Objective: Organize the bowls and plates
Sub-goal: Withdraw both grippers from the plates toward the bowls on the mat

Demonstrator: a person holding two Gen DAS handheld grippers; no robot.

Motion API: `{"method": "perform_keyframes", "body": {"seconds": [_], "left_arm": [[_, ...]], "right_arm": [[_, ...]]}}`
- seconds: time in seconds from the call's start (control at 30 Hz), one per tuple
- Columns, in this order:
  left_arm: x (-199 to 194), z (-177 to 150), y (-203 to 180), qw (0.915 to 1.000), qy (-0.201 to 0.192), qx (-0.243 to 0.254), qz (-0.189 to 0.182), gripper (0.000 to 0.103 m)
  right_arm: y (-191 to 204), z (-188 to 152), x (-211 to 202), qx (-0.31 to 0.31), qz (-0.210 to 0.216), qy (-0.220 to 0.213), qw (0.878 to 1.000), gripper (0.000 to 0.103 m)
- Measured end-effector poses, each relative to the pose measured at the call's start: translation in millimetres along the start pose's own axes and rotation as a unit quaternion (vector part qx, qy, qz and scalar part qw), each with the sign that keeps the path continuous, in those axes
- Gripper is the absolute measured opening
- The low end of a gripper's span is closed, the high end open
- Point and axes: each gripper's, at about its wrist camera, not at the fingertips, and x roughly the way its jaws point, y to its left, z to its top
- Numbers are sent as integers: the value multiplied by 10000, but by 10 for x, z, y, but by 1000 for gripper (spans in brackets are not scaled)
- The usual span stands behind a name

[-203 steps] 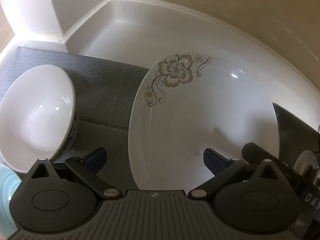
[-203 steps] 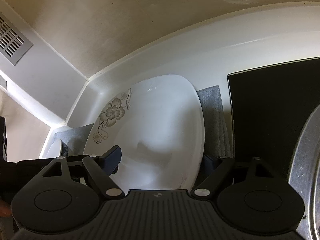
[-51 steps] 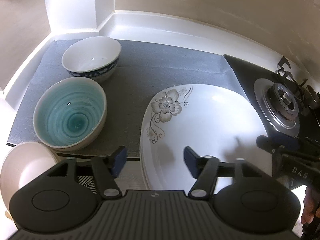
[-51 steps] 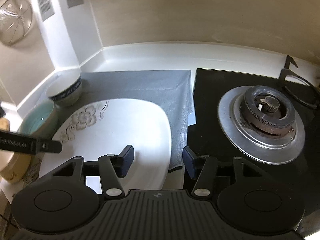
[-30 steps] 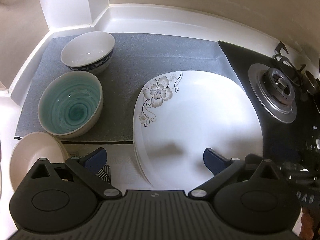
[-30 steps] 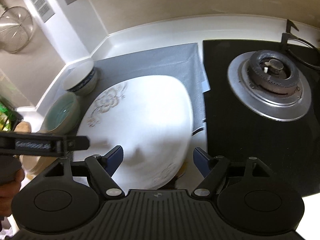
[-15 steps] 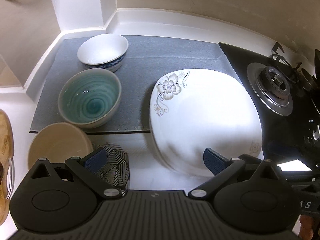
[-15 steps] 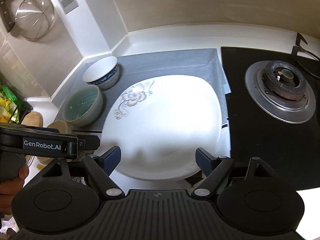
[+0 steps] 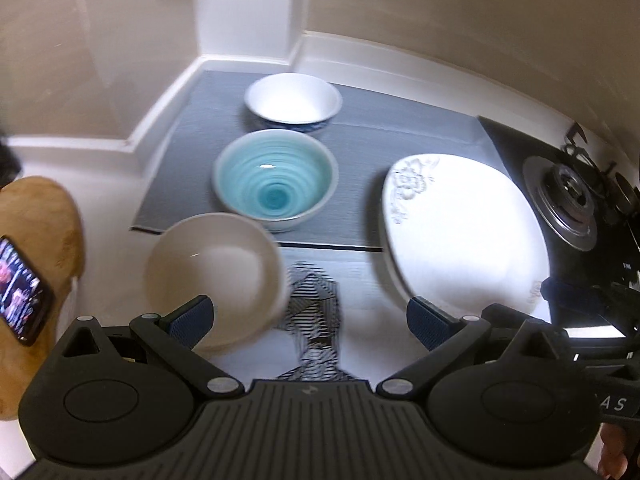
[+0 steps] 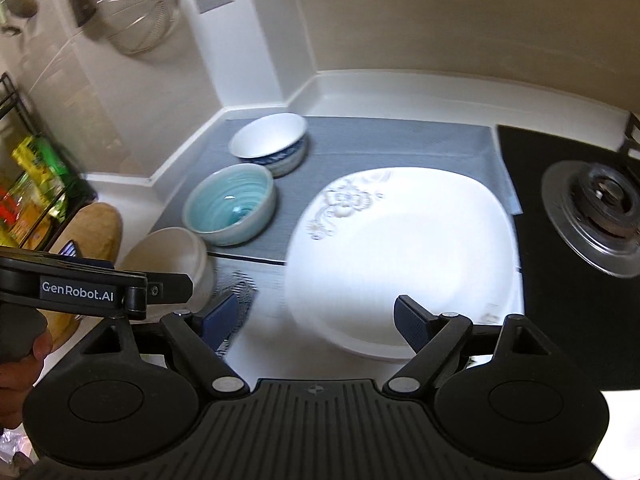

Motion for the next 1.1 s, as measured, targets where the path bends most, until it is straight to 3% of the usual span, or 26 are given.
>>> {"method": "perform_keyframes", "body": {"seconds": [0.63, 0.9, 1.1], "left_arm": [[-215, -124, 931, 9975, -92, -673, 205, 103], [-18, 272, 1172, 9937, -116, -1035, 423, 103], [379, 701, 1207, 9924, 194, -1017, 662, 103]], "right_arm": [[745, 133, 172, -354, 140, 64, 9993, 87], [652, 542, 495, -260, 256, -3, 9993, 87], [492, 877, 1058, -89, 299, 133, 9994, 87]]}}
